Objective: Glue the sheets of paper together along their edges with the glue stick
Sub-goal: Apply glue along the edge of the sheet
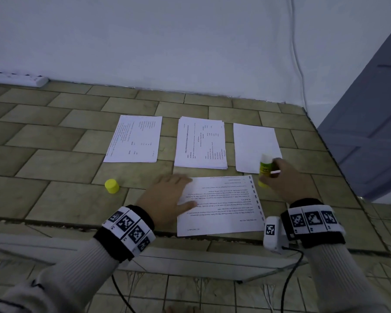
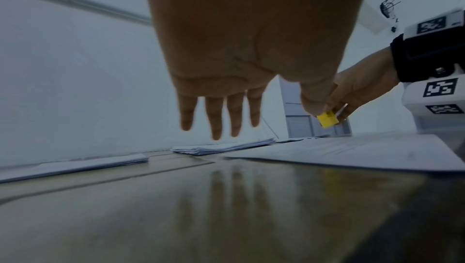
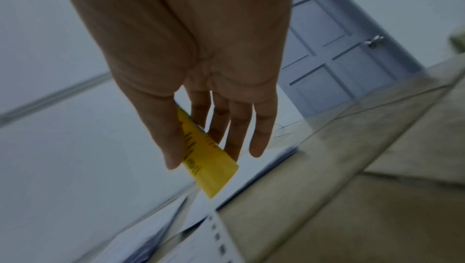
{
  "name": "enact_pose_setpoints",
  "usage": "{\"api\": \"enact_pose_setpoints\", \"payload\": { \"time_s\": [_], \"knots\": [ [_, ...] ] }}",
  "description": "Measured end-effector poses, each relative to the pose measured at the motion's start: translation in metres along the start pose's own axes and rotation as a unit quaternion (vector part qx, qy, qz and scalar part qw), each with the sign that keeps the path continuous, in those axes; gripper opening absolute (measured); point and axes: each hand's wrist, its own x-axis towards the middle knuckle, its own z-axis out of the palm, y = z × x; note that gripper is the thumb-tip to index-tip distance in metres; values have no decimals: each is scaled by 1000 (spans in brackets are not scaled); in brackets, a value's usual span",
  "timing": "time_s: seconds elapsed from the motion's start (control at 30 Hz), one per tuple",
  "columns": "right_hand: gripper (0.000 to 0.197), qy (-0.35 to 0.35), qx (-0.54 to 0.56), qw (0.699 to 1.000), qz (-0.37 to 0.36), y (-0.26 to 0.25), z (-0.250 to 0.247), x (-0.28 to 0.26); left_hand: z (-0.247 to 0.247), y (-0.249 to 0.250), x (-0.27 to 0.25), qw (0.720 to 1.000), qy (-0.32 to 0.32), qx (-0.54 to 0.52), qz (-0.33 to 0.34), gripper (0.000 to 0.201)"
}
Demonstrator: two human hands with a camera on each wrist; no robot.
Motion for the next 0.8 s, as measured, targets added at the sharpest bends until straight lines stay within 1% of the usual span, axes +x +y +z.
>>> {"api": "enact_pose_setpoints", "payload": {
  "time_s": [0.07, 0.13, 0.17, 0.23, 0.27, 0.3, 0.4, 0.5, 0.57, 0.63, 0.73, 0.8],
  "knots": [
    [37, -25, 37, 998, -34, -11, 10, -4, 5, 3, -1, 997, -1, 20, -68, 110],
    [32, -36, 58, 995, -66, -20, 22, -9, 11, 5, -1, 993, -6, 54, -102, 114],
    [29, -34, 62, 994, -83, -25, 28, -11, 14, 5, 0, 991, -9, 73, -108, 110],
    [25, -31, 70, 991, -113, -32, 39, -13, 17, 4, 0, 989, -19, 96, -108, 96],
    [25, -34, 76, 989, -120, -36, 44, -14, 19, 3, 0, 989, -27, 98, -108, 94],
    [26, -38, 85, 988, -123, -40, 49, -15, 20, 1, -1, 989, -33, 100, -108, 95],
    [28, -31, 137, 983, -122, -51, 60, -17, 27, 0, -5, 989, -33, 90, -108, 113],
    [26, -43, 177, 976, -115, -64, 70, -17, 33, 1, -9, 991, -16, 70, -109, 113],
    [20, -56, 158, 979, -114, -72, 78, -15, 37, 2, -9, 992, 7, 61, -110, 112],
    [17, -62, 116, 983, -129, -80, 86, -14, 41, 1, -9, 992, 31, 52, -109, 115],
    [18, -66, 64, 980, -174, -92, 97, -15, 48, -1, -9, 992, 60, 52, -101, 122],
    [21, -73, 58, 978, -188, -97, 104, -15, 50, -1, -10, 992, 60, 46, -105, 123]
  ]
}}
